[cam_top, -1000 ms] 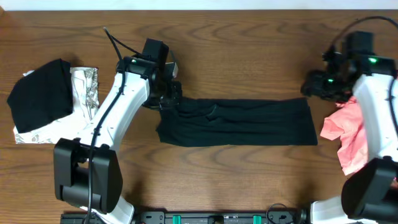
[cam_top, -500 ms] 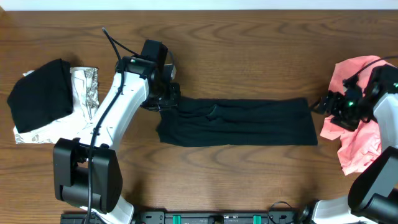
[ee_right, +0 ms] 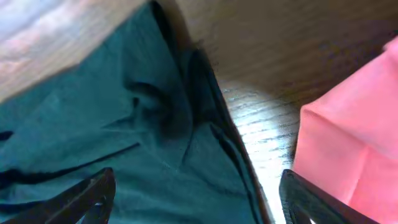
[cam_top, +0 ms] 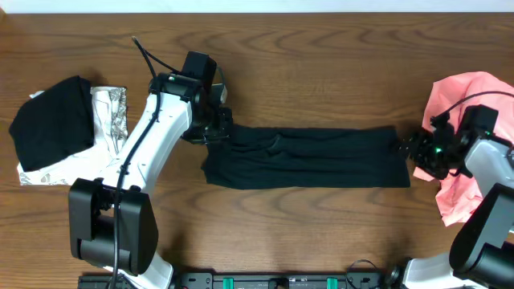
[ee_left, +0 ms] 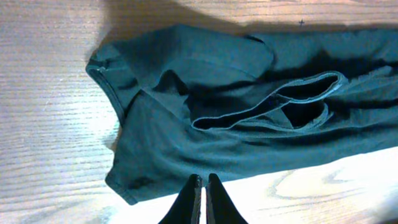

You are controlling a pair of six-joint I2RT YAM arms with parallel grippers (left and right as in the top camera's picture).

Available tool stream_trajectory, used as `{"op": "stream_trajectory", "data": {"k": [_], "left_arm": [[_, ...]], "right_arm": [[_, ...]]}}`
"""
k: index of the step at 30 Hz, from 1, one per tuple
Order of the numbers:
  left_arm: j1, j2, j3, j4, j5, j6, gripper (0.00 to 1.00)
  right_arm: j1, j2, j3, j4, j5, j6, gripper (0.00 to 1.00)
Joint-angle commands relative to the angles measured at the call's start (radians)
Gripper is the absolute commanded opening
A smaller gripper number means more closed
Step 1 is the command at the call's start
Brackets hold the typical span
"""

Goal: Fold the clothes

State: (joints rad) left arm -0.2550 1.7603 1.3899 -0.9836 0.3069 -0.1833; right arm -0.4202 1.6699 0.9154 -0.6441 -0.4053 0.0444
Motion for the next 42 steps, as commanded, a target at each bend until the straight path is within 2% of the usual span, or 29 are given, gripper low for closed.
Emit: {"op": "stream_trajectory", "data": {"k": [1,17,22,42], "left_arm": [[0.006,-0.010,0.019,-0.003,-0.013,0.005,0.06],[0.006,-0.010,0.019,-0.020,-0.013,0.005,0.06],[0.006,-0.010,0.019,-0.021,-0.013,0.005,0.06],[0.006,-0.010,0.019,-0.035,-0.013,0.006,0.07]], "right_arm": [[-0.004,0.003,-0.038,0.026,-0.011,0.008,0.82],[-0.004,0.006,-0.136,0.117,0.029,0.008,0.82],[0.000,0.006,-0.185,0.172,0.022,0.050,0.82],[0.103,0.006,-0.259,0.275,0.013,0.127,0.77]]}}
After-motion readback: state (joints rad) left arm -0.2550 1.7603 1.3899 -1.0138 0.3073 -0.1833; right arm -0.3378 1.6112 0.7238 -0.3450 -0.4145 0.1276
